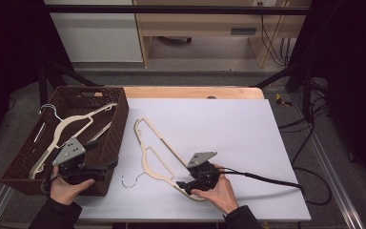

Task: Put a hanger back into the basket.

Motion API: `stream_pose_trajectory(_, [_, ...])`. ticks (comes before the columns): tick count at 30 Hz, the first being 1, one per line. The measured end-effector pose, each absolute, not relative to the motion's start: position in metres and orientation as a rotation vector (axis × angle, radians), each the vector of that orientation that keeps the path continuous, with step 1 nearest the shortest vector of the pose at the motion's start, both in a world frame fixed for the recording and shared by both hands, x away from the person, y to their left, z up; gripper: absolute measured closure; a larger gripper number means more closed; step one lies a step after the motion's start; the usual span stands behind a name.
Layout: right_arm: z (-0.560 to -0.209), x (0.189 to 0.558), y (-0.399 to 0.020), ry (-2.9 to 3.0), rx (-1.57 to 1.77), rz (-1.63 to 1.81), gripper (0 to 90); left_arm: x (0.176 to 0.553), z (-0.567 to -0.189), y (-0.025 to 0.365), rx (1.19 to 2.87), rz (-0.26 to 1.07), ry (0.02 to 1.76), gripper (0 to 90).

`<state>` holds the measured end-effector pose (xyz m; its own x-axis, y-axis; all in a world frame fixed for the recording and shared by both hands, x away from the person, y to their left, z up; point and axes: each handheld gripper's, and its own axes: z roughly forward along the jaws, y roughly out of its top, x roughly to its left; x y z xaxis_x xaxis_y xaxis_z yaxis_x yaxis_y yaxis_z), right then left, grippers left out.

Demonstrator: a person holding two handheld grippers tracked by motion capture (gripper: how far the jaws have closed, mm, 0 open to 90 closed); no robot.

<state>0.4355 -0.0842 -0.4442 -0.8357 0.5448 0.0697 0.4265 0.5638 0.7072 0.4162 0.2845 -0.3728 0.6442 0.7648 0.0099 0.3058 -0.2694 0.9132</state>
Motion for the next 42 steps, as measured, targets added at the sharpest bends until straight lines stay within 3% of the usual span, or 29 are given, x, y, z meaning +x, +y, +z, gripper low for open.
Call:
stream_pose_trajectory(14, [-0.465, 0.430, -0.065, 2.798, 0.825, 1.018, 63.9, 0.415, -0.368, 0.293, 1.821, 0.593, 0.867, 6.0])
stream_pose_trajectory(30, [-0.466, 0.422, -0.054, 2.737, 0.848, 0.888, 78.8, 0.414, -0.367, 0.295, 1.816, 0.606, 0.872, 6.5])
stream_pose_trajectory(42, [-0.460, 0.429, -0.058, 2.762, 0.892, 0.901, 79.7, 0.412, -0.366, 0.292, 1.830, 0.607, 0.848, 6.6])
